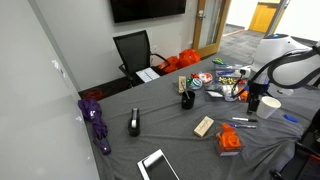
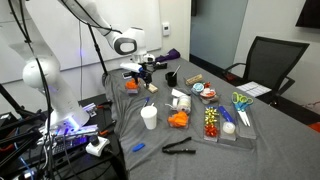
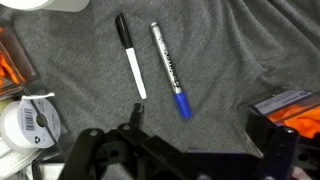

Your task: Sift a pen from the table to the cup

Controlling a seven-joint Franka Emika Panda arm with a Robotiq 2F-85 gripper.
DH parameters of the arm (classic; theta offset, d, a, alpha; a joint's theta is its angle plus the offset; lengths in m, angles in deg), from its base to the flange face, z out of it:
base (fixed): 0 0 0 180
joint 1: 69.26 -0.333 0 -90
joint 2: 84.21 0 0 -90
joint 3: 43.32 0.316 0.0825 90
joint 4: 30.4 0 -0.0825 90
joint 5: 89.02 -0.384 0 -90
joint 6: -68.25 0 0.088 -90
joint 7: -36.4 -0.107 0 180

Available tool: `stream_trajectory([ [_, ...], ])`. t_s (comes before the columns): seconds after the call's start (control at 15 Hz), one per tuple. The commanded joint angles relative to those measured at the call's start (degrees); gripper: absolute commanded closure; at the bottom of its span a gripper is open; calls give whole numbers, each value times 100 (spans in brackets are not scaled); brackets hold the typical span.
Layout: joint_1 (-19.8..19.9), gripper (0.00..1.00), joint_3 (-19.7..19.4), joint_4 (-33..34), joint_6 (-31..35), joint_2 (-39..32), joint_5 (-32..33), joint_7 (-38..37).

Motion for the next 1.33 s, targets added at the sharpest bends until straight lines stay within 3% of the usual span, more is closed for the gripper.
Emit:
stream_trajectory([
  [0.0,152,0,139,-17,252,-215,-22,130],
  [0.53,342,0,338,284,552,-986,-772,1247],
  [1.27,499,0,463,665,877,-1918,-8,877],
])
